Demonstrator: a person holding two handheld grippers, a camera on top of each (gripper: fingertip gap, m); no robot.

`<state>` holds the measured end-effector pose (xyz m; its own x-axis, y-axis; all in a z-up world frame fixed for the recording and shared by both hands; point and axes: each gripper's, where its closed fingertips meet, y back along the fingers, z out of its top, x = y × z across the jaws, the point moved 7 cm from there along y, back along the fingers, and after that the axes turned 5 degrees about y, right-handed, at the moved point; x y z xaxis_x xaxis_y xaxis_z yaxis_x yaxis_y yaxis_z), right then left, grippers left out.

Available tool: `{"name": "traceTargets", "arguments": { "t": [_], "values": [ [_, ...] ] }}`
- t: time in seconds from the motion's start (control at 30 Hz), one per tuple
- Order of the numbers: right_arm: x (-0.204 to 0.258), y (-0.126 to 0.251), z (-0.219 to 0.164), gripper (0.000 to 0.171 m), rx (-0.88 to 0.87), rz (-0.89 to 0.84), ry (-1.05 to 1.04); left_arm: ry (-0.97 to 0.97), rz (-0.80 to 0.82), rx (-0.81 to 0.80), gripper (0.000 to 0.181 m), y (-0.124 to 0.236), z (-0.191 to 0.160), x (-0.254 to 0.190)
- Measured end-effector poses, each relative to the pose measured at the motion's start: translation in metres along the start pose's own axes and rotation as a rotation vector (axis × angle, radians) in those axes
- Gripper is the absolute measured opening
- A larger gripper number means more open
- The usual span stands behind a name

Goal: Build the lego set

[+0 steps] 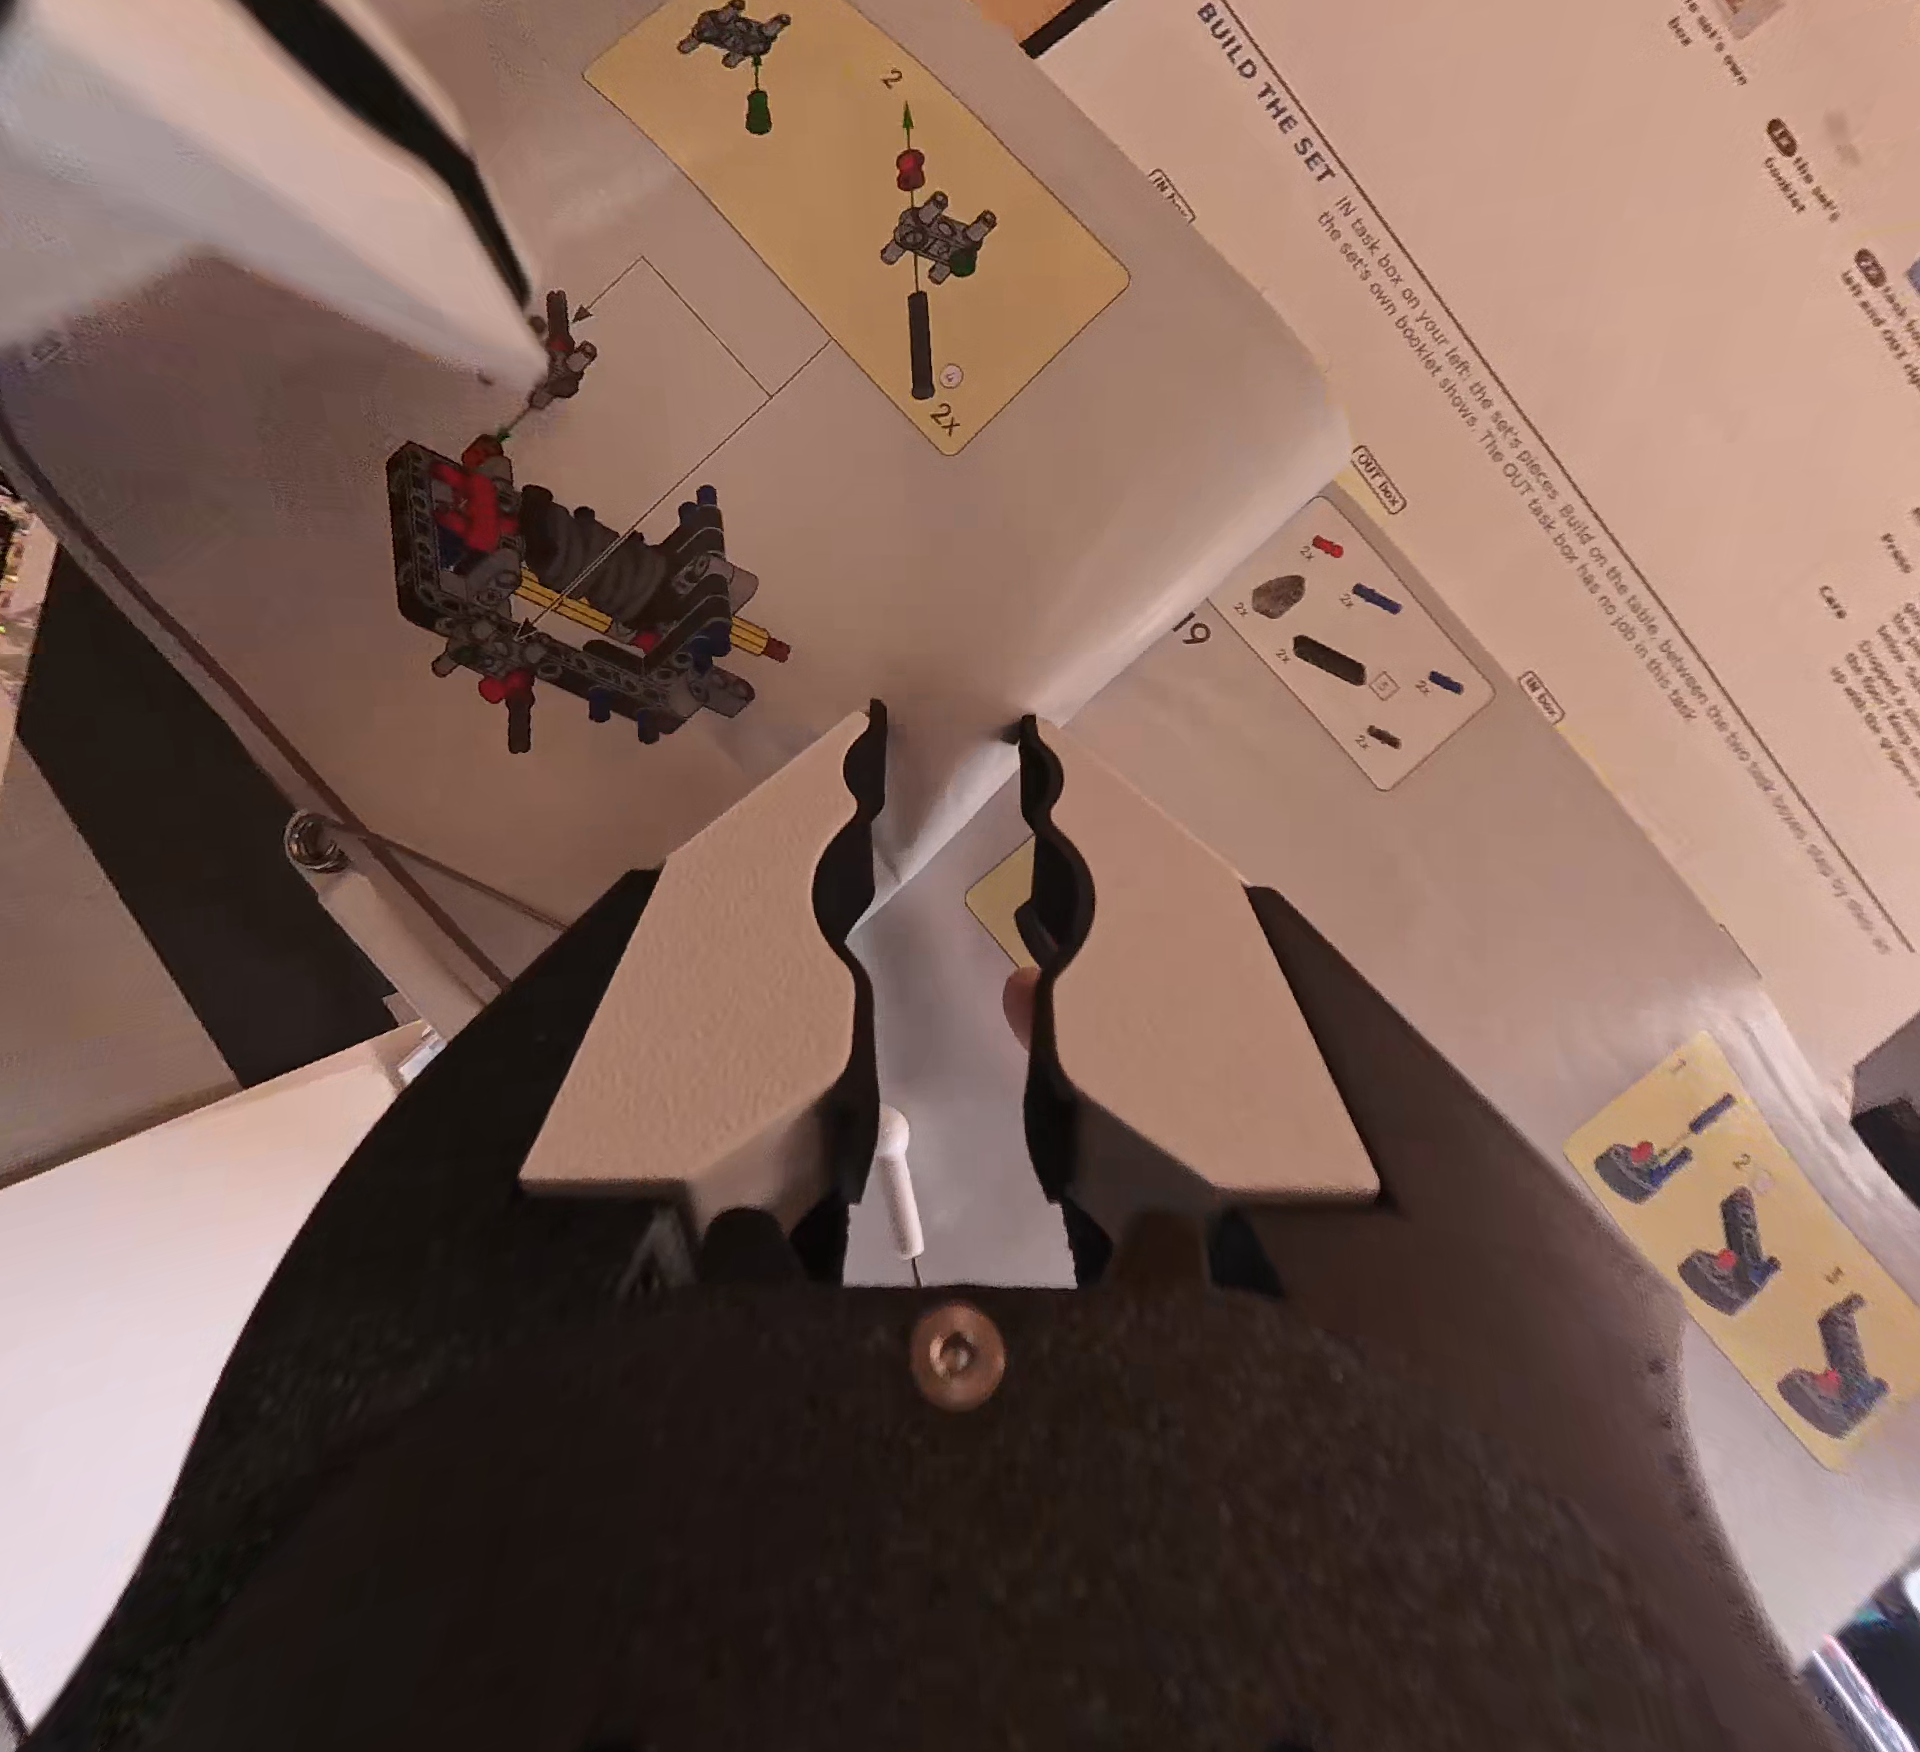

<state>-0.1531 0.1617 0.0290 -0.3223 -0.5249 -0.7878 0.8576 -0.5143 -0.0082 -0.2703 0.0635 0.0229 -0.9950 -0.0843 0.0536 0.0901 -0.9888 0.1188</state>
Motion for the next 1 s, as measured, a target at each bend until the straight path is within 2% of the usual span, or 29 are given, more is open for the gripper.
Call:
{"name": "traceTargets", "arguments": {
  "t": [0.07,0.13,0.2,0.33,0.5,0.63,0.77,0.87,1.0],
  "values": [
    [0.0,0.0,-0.001,0.026,0.002,0.013,-0.02,-0.023,0.039,0.014,0.013,-0.011,-0.013,0.001],
    [-0.001,0.007,-0.002,0.026,-0.008,0.049,-0.075,-0.063,0.079,-0.031,0.002,-0.015,-0.017,0.005],
    [-0.001,0.023,-0.005,0.026,-0.036,0.08,-0.124,-0.083,0.085,-0.055,0.0,-0.017,-0.016,0.007],
    [0.011,0.075,-0.023,0.026,-0.062,0.185,-0.249,-0.127,0.092,-0.092,0.0,-0.02,-0.016,0.008],
    [0.034,0.158,-0.059,0.027,-0.018,0.301,-0.379,-0.117,0.091,-0.116,0.0,-0.02,-0.017,0.008],
    [0.035,0.226,-0.079,0.028,-0.008,0.287,-0.532,-0.109,0.08,-0.114,0.0,-0.019,-0.017,0.008],
    [0.033,0.276,-0.087,0.03,-0.071,0.231,-0.723,-0.094,0.067,-0.125,0.002,-0.011,-0.014,0.005],
    [0.043,0.3,-0.092,0.03,-0.118,0.2,-0.766,-0.04,0.067,-0.195,0.008,0.008,-0.005,0.006],
    [0.057,0.308,-0.105,0.028,-0.152,0.156,-0.763,0.029,0.168,-0.286,0.009,0.034,0.018,0.041]
  ]
}}
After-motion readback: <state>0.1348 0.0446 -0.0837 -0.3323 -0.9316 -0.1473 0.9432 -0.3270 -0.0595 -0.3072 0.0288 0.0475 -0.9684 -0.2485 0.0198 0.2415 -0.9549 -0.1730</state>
